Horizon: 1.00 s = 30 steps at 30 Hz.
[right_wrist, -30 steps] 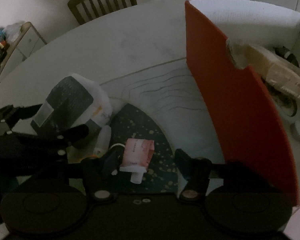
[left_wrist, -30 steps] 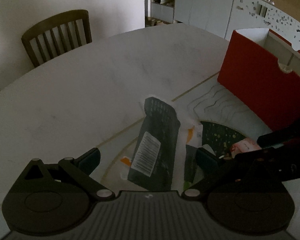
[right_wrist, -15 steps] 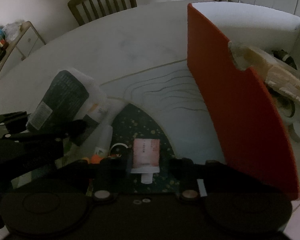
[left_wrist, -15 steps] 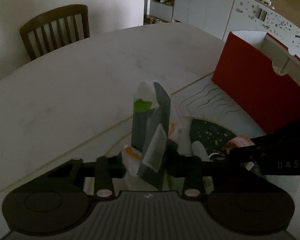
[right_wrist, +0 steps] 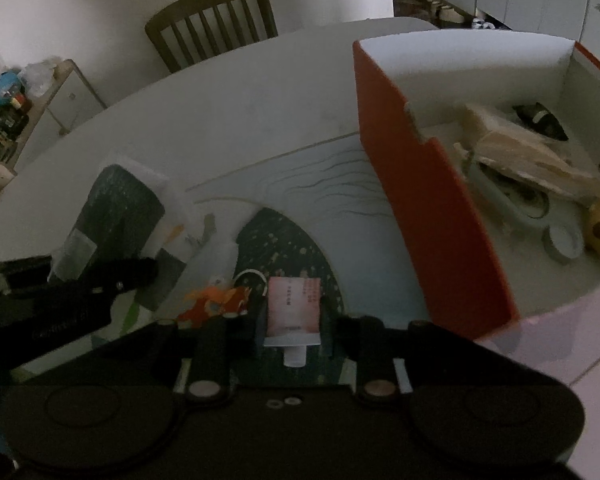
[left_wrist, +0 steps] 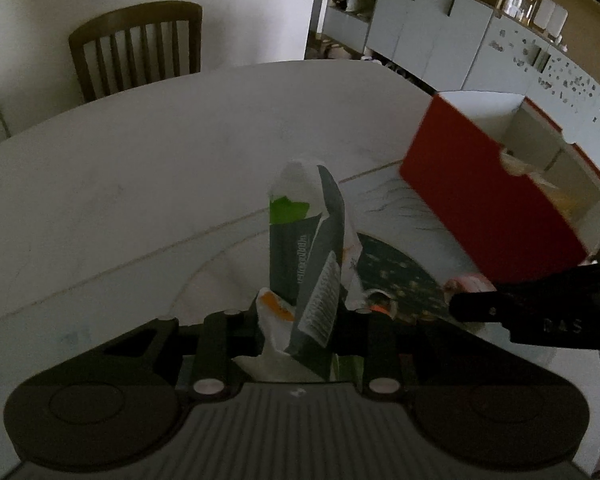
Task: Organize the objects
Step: 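Grasp the white-and-green bag with the left gripper while the right grasps the pink packet, then carry the bag and pink packet with both grippers over the red box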
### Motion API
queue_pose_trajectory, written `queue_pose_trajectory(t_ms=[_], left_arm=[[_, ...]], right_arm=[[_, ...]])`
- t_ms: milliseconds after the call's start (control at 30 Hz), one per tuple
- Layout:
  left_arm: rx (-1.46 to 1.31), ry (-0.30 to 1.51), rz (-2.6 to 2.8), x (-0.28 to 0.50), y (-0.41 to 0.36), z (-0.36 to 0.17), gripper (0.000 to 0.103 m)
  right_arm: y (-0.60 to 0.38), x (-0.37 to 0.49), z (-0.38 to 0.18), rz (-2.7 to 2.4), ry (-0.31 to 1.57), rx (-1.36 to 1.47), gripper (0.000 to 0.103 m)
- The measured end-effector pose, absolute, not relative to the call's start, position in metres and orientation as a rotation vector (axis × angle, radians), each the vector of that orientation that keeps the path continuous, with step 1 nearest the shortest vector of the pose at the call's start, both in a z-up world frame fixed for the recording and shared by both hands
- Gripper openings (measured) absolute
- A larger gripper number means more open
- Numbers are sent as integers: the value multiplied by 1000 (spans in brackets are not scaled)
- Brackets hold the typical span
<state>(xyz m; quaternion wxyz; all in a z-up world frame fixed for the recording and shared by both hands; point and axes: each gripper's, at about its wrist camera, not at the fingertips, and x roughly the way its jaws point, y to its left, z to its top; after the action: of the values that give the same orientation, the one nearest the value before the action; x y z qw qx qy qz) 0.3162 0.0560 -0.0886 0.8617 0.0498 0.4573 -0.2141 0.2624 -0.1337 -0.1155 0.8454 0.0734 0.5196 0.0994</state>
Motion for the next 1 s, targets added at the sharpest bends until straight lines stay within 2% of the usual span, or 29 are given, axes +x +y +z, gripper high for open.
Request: queue_pose_trajectory(t_ms=[533, 1000], left_arm=[[38, 942, -472, 262, 39, -40, 28], [25, 918, -488, 238, -9, -17, 28]], right_arm=[[-167, 218, -52, 249, 1004, 131, 26], [-222, 208, -23, 285, 948, 138, 26]])
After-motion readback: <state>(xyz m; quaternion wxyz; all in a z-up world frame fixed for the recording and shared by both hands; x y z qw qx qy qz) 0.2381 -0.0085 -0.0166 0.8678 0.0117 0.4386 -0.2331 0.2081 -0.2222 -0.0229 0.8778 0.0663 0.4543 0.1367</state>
